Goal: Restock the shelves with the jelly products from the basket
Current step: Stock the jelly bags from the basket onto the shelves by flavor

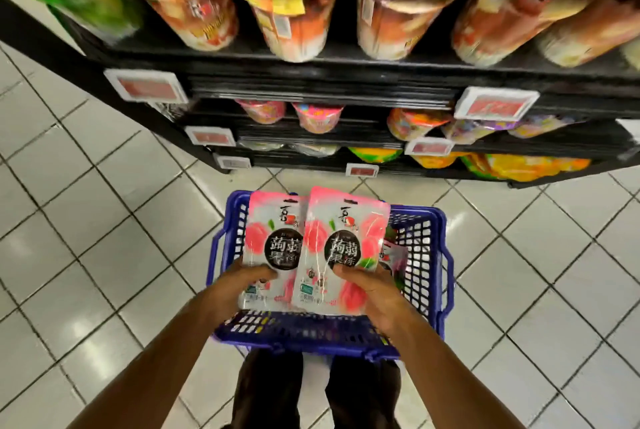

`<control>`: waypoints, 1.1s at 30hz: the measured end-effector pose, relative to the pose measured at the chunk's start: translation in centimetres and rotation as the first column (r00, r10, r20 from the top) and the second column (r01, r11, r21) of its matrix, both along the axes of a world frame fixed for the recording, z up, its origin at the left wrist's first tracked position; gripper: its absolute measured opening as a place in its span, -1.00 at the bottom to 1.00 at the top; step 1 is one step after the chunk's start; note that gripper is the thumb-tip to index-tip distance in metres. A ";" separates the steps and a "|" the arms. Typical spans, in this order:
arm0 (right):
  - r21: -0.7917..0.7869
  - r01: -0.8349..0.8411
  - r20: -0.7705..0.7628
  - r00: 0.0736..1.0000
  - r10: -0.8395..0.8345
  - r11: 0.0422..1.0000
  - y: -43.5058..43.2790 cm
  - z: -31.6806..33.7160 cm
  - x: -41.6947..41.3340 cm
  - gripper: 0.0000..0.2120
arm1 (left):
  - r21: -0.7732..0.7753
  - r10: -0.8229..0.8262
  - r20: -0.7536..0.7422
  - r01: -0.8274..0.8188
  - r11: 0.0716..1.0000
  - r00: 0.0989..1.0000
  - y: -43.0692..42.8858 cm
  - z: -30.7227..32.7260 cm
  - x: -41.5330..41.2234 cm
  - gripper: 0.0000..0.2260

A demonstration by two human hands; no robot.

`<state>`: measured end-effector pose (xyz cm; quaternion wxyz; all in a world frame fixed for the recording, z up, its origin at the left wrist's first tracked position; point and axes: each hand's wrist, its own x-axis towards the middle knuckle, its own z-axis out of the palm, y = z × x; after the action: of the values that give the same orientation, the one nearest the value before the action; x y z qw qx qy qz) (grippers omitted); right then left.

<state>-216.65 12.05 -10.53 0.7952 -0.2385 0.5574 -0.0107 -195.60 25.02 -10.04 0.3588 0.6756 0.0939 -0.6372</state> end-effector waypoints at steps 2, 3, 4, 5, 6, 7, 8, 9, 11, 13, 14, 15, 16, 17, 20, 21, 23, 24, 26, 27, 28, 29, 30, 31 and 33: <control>-0.037 0.070 0.043 0.997 -0.069 0.997 -1.2 5.9 0.0 -0.61 | -0.054 0.016 0.004 -0.016 0.998 1.000 -0.9 5.6 1.0 -0.37; -0.067 0.093 0.062 0.994 -0.089 0.993 -1.9 9.1 0.0 -0.58 | -0.099 0.033 -0.010 -0.034 0.995 0.999 -1.4 8.6 1.4 -0.42; -0.093 0.114 0.085 0.991 -0.107 0.989 -2.3 11.8 0.0 -0.53 | -0.154 0.051 -0.029 -0.055 0.987 0.998 -1.7 11.1 1.8 -0.44; -0.132 0.133 0.097 0.988 -0.121 0.982 -2.9 15.1 0.0 -0.48 | -0.202 0.064 -0.034 -0.070 0.977 0.997 -2.1 14.2 2.2 -0.46; -0.173 0.148 0.106 0.986 -0.131 0.974 -3.4 18.3 0.0 -0.44 | -0.233 0.086 -0.024 -0.089 0.968 0.996 -2.5 17.3 2.5 -0.46; -0.215 0.151 0.116 0.985 -0.128 0.965 -3.8 21.8 0.1 -0.42 | -0.257 0.106 -0.006 -0.104 0.961 0.994 -2.8 20.8 2.8 -0.45; -0.252 0.153 0.131 0.984 -0.123 0.956 -4.1 25.0 0.1 -0.44 | -0.289 0.123 0.006 -0.116 0.950 0.992 -3.0 24.0 3.0 -0.40; -0.277 0.159 0.151 0.981 -0.121 0.948 -4.3 27.9 0.0 -0.47 | -0.328 0.132 0.003 -0.124 0.937 0.991 -3.0 26.7 3.1 -0.34; -0.338 0.187 0.208 0.971 -0.121 0.922 -4.8 34.4 0.1 -0.53 | -0.417 0.109 0.029 -0.087 0.905 0.994 -3.5 33.3 3.6 -0.34; -0.412 0.223 0.270 0.956 -0.115 0.884 -5.2 40.2 0.2 -0.60 | -0.502 0.124 0.084 -0.066 0.862 0.989 -4.1 39.6 3.8 -0.46; -0.451 0.237 0.300 0.948 -0.104 0.861 -5.3 42.7 0.3 -0.64 | -0.525 0.143 0.116 -0.062 0.849 0.983 -4.5 42.5 3.8 -0.49; -0.496 0.251 0.327 0.941 -0.089 0.832 -5.7 45.6 0.5 -0.66 | -0.560 0.153 0.161 -0.038 0.828 0.975 -5.1 45.8 3.8 -0.50; -0.526 0.269 0.350 0.933 -0.083 0.806 -5.8 48.2 0.6 -0.65 | -0.585 0.162 0.206 -0.011 0.811 0.965 -5.5 48.5 3.8 -0.48; -0.562 0.293 0.362 0.928 -0.088 0.774 -6.0 50.6 0.6 -0.60 | -0.610 0.159 0.258 0.033 0.792 0.953 -6.0 51.3 3.7 -0.45; -0.705 0.313 0.341 0.936 -0.083 0.636 -6.8 56.5 0.3 -0.42 | -0.667 0.207 0.411 0.138 0.732 0.888 -7.2 58.4 3.7 -0.30; -0.753 0.310 0.321 0.943 -0.087 0.581 -7.1 58.2 0.0 -0.38 | -0.687 0.231 0.457 0.176 0.705 0.859 -7.6 60.3 3.9 -0.33; -0.804 0.328 0.312 0.943 -0.117 0.497 -7.6 61.6 -0.6 -0.30 | -0.717 0.268 0.514 0.237 0.656 0.815 -8.6 64.3 3.8 -0.48; -0.804 0.355 0.328 0.934 -0.143 0.477 -7.8 62.8 -0.9 -0.29 | -0.723 0.269 0.529 0.262 0.639 0.804 -9.0 65.7 3.8 -0.56; -0.801 0.420 0.366 0.908 -0.206 0.426 -7.9 64.8 -1.9 -0.35 | -0.735 0.265 0.544 0.301 0.607 0.796 -9.7 67.8 3.4 -0.66; -0.809 0.436 0.371 0.899 -0.233 0.395 -8.0 65.8 -2.5 -0.34 | -0.743 0.266 0.544 0.311 0.592 0.796 -10.0 68.7 3.1 -0.66; -0.822 0.435 0.363 0.897 -0.252 0.366 -8.2 66.6 -3.1 -0.28 | -0.749 0.266 0.547 0.322 0.579 0.794 -10.3 69.5 2.7 -0.65; -0.838 0.425 0.350 0.900 -0.261 0.342 -8.3 67.5 -3.5 -0.21 | -0.755 0.267 0.552 0.337 0.562 0.790 -10.6 70.2 2.3 -0.64; -0.856 0.410 0.336 0.904 -0.265 0.314 -8.5 68.4 -4.0 -0.16 | -0.765 0.272 0.551 0.347 0.543 0.789 -10.9 71.0 1.8 -0.62; -0.871 0.397 0.323 0.907 -0.270 0.291 -8.8 69.3 -4.3 -0.16 | -0.777 0.285 0.544 0.345 0.526 0.789 -11.3 71.5 1.4 -0.63; -0.894 0.381 0.313 0.908 -0.278 0.236 -9.5 70.9 -4.6 -0.28 | -0.800 0.331 0.524 0.321 0.506 0.784 -12.0 72.5 0.6 -0.67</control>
<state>-221.27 2.53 60.37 0.5080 -0.5320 0.4461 -0.5098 -195.01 13.03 62.45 0.6567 0.5734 -0.3569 -0.3357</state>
